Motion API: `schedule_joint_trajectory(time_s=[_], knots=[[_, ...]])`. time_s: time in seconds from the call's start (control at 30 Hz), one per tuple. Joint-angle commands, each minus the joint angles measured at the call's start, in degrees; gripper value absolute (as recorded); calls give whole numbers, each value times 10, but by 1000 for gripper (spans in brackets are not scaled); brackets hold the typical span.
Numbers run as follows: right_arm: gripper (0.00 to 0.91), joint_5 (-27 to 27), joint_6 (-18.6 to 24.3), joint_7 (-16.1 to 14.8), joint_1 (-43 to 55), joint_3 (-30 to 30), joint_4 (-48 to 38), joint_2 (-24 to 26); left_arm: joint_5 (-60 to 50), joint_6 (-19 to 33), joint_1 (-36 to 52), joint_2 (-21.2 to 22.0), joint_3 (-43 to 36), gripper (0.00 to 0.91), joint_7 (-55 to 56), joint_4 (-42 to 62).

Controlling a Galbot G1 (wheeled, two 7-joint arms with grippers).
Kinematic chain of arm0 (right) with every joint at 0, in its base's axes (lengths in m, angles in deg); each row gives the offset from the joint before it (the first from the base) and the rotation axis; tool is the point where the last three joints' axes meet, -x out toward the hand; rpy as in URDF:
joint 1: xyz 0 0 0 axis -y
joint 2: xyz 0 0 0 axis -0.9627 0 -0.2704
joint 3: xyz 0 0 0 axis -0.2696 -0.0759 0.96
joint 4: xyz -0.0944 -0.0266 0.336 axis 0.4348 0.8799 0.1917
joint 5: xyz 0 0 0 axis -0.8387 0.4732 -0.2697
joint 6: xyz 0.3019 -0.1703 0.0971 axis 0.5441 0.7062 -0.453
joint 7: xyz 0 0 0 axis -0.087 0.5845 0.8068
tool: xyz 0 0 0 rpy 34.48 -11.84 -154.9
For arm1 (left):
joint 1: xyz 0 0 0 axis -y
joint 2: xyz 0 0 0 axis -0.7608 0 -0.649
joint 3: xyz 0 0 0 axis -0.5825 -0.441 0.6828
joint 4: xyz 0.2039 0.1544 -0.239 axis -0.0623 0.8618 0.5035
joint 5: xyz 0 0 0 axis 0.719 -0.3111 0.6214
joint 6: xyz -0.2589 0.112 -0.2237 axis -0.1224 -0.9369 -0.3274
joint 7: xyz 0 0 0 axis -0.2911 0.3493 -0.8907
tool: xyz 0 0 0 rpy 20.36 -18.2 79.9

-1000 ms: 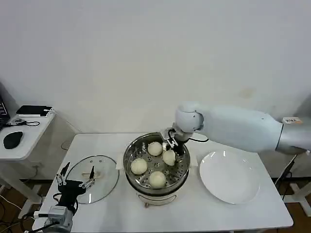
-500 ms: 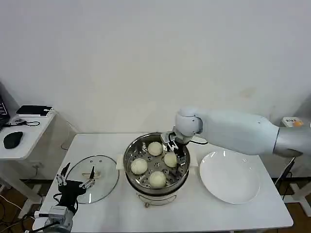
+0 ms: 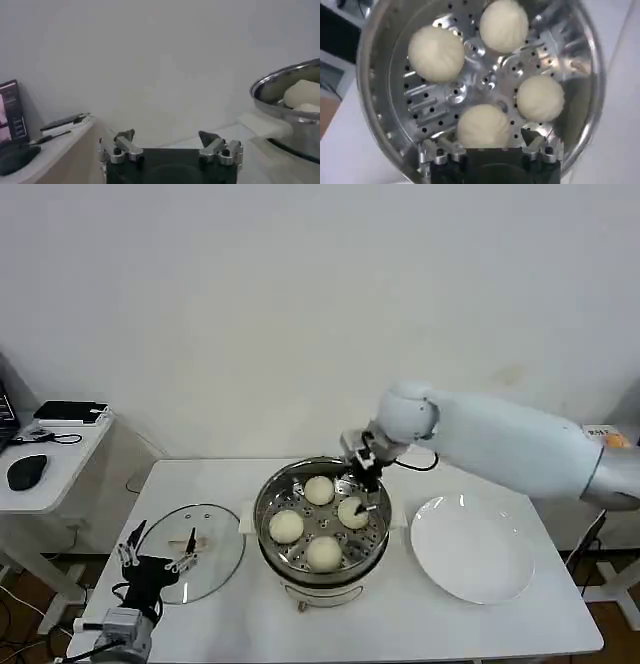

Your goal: Take steamed baozi put them in steamer then cover it.

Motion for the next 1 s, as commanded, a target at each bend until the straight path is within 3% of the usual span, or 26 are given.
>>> schedule_joint_trajectory(time_s=[0.03,0.17,0.27,0.47,0.53,0.63,0.73,0.77,0.87,1.0], knots=[[907,-65,11,76,-105,242,-5,36,6,10,-2,5,-8,907,3,1],[907,-74,11,109,-159,318,9,47,17,12,-4,14,-7,907,6,-7],[907,-78,8,140,-241,412,31,54,22,13,-13,14,-5,907,8,-13],[907,-115,19,289,-344,546,102,78,21,17,-22,13,0,907,11,-12],[907,-111,1,295,-399,597,134,89,24,17,-23,17,1,907,9,-12],[907,-97,9,312,-502,672,174,93,27,16,-23,24,0,907,7,-11],[907,-97,23,374,-574,725,201,81,25,16,-21,27,-4,907,6,-7],[907,-101,37,432,-615,752,211,71,24,16,-20,26,-6,907,6,-5],[907,-96,50,477,-708,818,225,40,25,18,-18,26,-7,907,9,-1],[907,-98,64,504,-832,880,264,11,26,18,-18,24,-5,907,16,3]])
